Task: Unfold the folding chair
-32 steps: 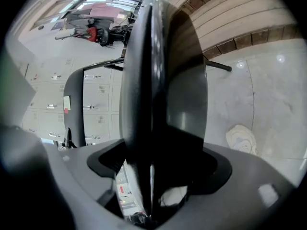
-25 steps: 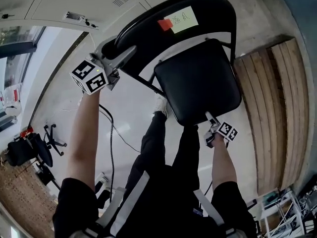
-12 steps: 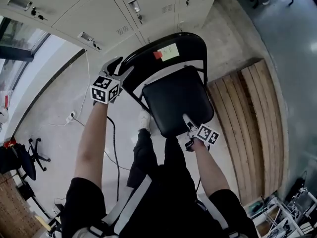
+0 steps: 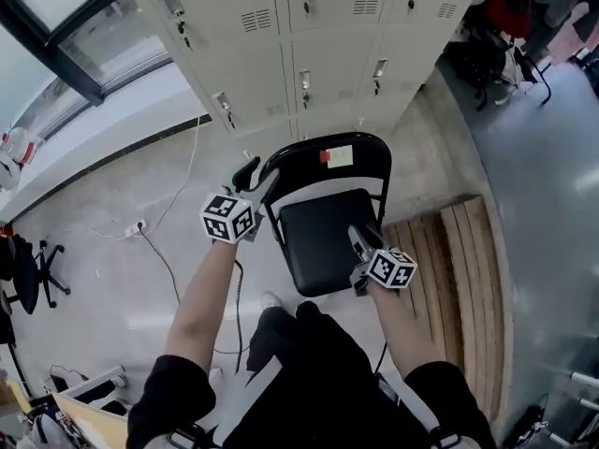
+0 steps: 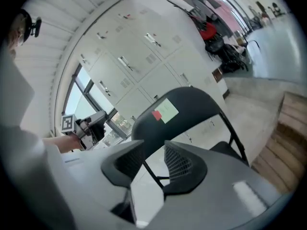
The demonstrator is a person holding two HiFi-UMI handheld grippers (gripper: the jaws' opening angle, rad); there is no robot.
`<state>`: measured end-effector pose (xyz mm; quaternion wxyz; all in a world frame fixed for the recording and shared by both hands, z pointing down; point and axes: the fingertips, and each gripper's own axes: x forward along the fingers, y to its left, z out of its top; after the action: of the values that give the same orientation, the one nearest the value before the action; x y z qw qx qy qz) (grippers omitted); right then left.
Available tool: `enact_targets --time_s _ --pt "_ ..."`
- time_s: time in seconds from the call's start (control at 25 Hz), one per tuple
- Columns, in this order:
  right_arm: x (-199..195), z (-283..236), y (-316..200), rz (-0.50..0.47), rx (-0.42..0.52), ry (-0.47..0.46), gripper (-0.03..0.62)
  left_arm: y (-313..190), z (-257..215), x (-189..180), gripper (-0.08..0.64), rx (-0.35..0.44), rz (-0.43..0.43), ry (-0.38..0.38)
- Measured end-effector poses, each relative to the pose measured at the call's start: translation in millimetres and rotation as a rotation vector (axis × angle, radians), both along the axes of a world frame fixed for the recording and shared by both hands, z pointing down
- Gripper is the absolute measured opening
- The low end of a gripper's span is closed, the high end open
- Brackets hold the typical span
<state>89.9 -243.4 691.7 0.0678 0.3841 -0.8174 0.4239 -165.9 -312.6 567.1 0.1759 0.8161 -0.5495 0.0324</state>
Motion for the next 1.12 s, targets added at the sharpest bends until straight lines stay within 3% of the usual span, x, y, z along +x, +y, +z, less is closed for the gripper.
enact_targets --time_s 0.08,0.16,0.28,0.36,0.68,1.12 --pt "8 -24 0 -0.004 0.072 0.035 0.101 30 -7 -6 0.161 0.009 -0.058 0.044" --pt "12 -48 0 0.018 0.130 0.035 0.075 58 -14 -8 0.054 0.022 -0.106 0.081" --pt "8 -80 10 0.040 0.213 0.037 0.037 95 -30 -5 0.003 0.054 -0.124 0.101" --pt "2 -98 27 0.029 0.266 0.047 0.005 123 -41 -3 0.000 0.077 -0.136 0.125" --pt "-9 -157 113 0.005 0.395 0.024 0.005 238 -81 -12 0.000 0.139 -0.174 0.139" --pt "30 -235 203 0.007 0.584 0.102 0.005 354 -162 -26 0.000 0.293 -0.150 0.039"
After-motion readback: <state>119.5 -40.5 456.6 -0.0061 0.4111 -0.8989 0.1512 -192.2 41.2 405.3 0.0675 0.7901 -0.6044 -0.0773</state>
